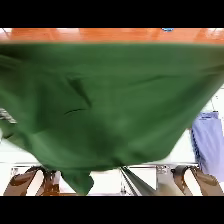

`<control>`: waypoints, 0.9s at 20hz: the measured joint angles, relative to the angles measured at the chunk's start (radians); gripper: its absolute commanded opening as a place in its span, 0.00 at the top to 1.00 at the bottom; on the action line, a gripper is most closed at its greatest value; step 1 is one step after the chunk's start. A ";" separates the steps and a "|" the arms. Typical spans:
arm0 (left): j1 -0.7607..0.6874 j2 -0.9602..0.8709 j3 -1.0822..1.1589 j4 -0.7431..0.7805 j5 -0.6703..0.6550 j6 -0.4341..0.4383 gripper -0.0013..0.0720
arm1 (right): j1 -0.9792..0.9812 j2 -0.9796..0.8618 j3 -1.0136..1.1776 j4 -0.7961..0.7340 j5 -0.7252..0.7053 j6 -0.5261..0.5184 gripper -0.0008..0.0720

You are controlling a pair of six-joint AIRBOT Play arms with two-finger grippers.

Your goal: Fold the shirts.

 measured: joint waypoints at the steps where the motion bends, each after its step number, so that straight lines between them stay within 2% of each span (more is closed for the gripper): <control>1: 0.000 -0.028 -0.080 -0.026 0.032 0.016 0.96 | 0.014 -0.031 -0.054 0.025 -0.021 -0.019 0.96; 6: -0.017 -0.266 -0.289 -0.114 0.264 0.064 0.96 | 0.162 -0.332 -0.181 0.090 -0.216 -0.110 0.96; 10: -0.042 -0.484 -0.274 -0.159 0.479 0.072 0.95 | 0.246 -0.679 -0.090 0.112 -0.393 -0.119 0.96; 11: -0.048 -0.529 -0.261 -0.166 0.517 0.071 0.91 | 0.254 -0.759 -0.045 0.119 -0.414 -0.103 0.95; 12: -0.054 -0.570 -0.249 -0.173 0.545 0.070 0.71 | 0.259 -0.840 0.002 0.135 -0.427 -0.074 0.81; 13: -0.059 -0.607 -0.241 -0.178 0.562 0.069 0.48 | 0.259 -0.906 0.042 0.154 -0.430 -0.049 0.55; 14: -0.062 -0.640 -0.233 -0.184 0.578 0.069 0.29 | 0.257 -0.967 0.082 0.174 -0.429 -0.027 0.42; 16: -0.060 -0.684 -0.225 -0.179 0.565 0.066 0.29 | 0.237 -1.049 0.140 0.200 -0.393 0.005 0.42; 18: -0.031 -0.706 -0.212 -0.128 0.482 0.067 0.29 | 0.185 -1.084 0.175 0.211 -0.323 0.019 0.42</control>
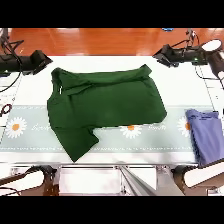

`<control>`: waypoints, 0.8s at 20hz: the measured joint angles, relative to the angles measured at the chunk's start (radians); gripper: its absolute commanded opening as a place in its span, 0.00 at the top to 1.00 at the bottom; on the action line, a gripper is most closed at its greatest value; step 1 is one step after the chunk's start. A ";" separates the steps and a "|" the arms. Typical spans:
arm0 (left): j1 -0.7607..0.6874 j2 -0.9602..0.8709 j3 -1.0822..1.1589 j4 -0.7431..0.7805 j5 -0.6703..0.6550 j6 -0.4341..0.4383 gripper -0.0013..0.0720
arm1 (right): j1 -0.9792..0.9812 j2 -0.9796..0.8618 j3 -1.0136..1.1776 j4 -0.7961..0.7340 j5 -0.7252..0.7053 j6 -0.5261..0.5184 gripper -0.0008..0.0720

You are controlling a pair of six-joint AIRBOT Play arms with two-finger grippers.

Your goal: Fold the shirts.

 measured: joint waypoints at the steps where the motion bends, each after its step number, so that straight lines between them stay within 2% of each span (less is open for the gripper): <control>1: 0.027 -0.004 0.004 0.045 -0.052 -0.004 0.29 | -0.037 -0.005 0.010 -0.002 0.048 0.005 0.42; 5: 0.187 0.036 -0.065 0.171 -0.281 -0.025 0.29 | -0.218 0.045 -0.015 -0.120 0.254 0.032 0.42; 9: 0.365 0.150 -0.337 0.164 -0.383 -0.010 0.29 | -0.344 0.241 -0.309 -0.256 0.234 0.043 0.42; 12: 0.468 0.198 -0.544 0.115 -0.402 0.035 0.29 | -0.383 0.399 -0.575 -0.202 0.175 -0.053 0.42; 16: 0.503 0.217 -0.705 0.017 -0.373 0.083 0.29 | -0.401 0.522 -0.798 -0.077 0.135 -0.178 0.42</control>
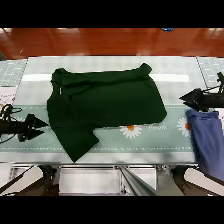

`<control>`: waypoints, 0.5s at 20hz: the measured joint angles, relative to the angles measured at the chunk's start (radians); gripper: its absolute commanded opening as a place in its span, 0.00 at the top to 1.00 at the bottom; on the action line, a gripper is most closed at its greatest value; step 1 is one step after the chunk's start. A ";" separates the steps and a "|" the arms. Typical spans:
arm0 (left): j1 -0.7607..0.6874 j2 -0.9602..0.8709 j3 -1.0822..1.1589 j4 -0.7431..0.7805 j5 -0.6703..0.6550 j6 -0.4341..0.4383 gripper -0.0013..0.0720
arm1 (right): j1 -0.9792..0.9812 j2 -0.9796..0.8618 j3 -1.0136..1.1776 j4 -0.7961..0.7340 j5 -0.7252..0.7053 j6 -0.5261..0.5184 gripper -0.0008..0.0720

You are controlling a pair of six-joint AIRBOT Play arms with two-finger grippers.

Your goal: Fold the shirts.

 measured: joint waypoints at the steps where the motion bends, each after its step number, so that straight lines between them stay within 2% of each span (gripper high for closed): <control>1: -0.008 0.000 -0.020 -0.023 0.019 0.006 0.29 | -0.001 0.014 -0.028 0.020 -0.008 -0.016 0.42; 6: -0.105 -0.047 -0.063 -0.123 0.092 0.032 0.31 | -0.005 0.042 -0.084 0.057 -0.028 -0.051 0.42; 7: -0.131 -0.060 -0.067 -0.146 0.109 0.034 0.44 | -0.005 0.044 -0.087 0.061 -0.033 -0.051 0.42; 8: -0.159 -0.073 -0.068 -0.166 0.142 0.032 0.66 | -0.005 0.045 -0.091 0.061 -0.036 -0.050 0.42; 9: -0.184 -0.084 -0.068 -0.171 0.171 0.021 0.94 | -0.006 0.047 -0.092 0.063 -0.041 -0.047 0.42; 10: -0.204 -0.092 -0.065 -0.174 0.192 0.017 0.95 | -0.006 0.047 -0.093 0.063 -0.048 -0.040 0.42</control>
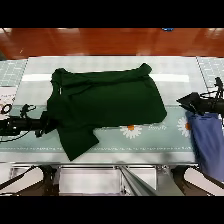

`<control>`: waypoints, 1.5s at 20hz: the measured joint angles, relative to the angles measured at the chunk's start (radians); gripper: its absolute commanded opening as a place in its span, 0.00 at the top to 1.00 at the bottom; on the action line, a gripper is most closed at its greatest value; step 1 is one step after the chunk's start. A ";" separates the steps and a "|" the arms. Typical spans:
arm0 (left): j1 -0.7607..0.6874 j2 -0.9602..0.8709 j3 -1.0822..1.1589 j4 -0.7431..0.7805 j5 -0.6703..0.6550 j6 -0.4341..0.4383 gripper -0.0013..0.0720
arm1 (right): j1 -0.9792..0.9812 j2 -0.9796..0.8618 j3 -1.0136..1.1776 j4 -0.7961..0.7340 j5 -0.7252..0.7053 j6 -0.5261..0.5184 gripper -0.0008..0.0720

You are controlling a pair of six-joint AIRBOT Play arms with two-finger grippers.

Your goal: Fold the shirts.

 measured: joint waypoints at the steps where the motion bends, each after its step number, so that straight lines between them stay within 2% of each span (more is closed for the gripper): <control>1: -0.018 -0.005 0.006 -0.008 0.014 -0.001 0.95 | 0.000 0.000 -0.002 -0.012 -0.012 0.009 0.42; 6: -0.055 -0.015 0.047 -0.020 0.025 0.016 0.95 | 0.000 -0.013 -0.016 -0.174 -0.026 0.130 0.42; 13: -0.063 -0.016 0.061 -0.028 -0.005 0.026 0.95 | 0.138 -0.124 -0.061 -0.180 -0.027 0.158 0.42; 14: -0.064 -0.016 0.062 -0.029 -0.009 0.026 0.95 | 0.168 -0.142 -0.060 -0.153 -0.035 0.157 0.45; 16: -0.065 -0.016 0.062 -0.038 -0.018 0.029 0.95 | 0.225 -0.180 -0.044 -0.119 -0.062 0.152 0.68; 17: -0.067 -0.016 0.062 -0.052 -0.020 0.040 0.95 | 0.251 -0.199 -0.029 -0.106 -0.076 0.148 0.87; 18: -0.069 -0.016 0.063 -0.074 -0.026 0.054 0.95 | 0.276 -0.217 -0.006 -0.094 -0.091 0.143 0.96; 19: -0.069 -0.016 0.068 -0.106 -0.032 0.074 0.95 | 0.295 -0.230 0.024 -0.072 -0.096 0.137 0.96; 22: -0.070 0.012 0.140 -0.212 -0.075 0.129 0.96 | 0.334 -0.240 0.181 -0.023 -0.039 0.115 0.96; 25: -0.069 0.099 0.318 -0.278 -0.096 0.156 0.96 | 0.346 -0.190 0.435 -0.045 0.038 0.113 0.96; 27: -0.061 0.168 0.480 -0.290 -0.074 0.158 0.96 | 0.351 -0.145 0.631 -0.082 0.061 0.117 0.96; 30: -0.055 0.266 0.763 -0.305 0.001 0.110 0.96 | 0.354 -0.071 0.943 -0.141 0.079 0.151 0.96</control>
